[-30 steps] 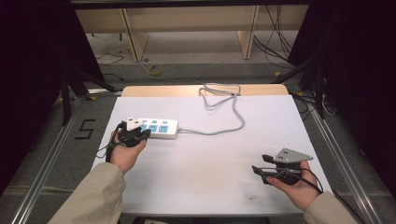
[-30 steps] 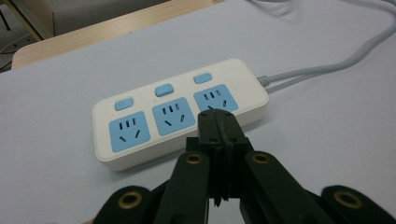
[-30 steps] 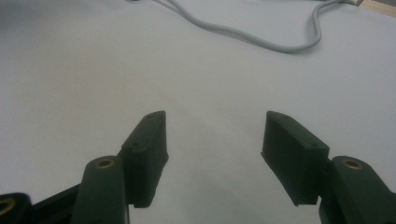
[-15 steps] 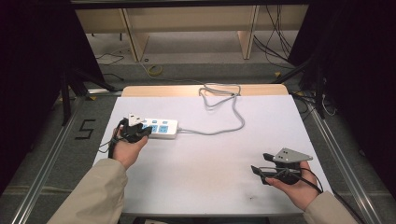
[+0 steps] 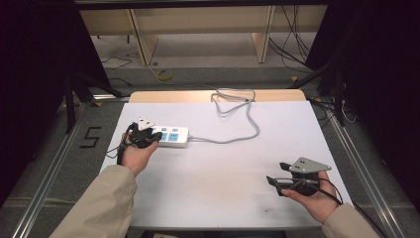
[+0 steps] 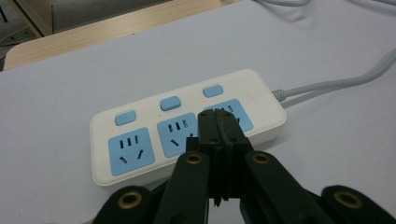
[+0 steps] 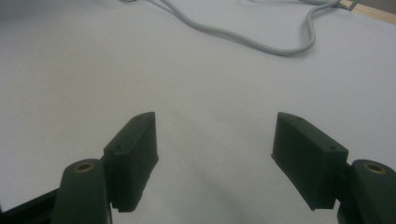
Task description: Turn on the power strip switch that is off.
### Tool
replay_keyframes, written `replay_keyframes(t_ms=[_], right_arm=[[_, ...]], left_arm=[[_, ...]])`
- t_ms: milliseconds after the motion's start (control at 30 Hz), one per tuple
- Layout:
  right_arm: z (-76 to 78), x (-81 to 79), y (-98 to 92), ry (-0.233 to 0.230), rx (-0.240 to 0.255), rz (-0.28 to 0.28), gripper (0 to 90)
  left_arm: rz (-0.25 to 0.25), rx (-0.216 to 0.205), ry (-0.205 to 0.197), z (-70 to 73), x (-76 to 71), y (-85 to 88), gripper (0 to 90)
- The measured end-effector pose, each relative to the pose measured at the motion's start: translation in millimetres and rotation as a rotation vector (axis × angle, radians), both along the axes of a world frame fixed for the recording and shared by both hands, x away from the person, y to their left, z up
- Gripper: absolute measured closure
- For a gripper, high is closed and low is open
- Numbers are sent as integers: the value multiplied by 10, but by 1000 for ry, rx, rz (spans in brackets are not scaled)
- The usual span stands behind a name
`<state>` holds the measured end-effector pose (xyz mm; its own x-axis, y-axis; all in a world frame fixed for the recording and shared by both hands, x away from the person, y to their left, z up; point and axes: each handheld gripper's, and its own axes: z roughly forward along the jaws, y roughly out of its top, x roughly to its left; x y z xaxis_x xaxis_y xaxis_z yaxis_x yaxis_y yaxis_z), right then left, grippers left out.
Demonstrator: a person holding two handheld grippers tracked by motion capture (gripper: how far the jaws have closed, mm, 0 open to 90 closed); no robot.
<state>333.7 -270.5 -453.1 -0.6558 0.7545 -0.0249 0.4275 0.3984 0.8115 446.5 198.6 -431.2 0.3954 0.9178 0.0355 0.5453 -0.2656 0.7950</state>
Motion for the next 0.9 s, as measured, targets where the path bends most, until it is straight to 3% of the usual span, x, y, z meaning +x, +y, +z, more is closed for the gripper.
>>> replay_keyframes(t_ms=[900], right_arm=[[-17,5,3,11,-4,9,320]], left_arm=[[29,11,18,-55,268,-16,896]])
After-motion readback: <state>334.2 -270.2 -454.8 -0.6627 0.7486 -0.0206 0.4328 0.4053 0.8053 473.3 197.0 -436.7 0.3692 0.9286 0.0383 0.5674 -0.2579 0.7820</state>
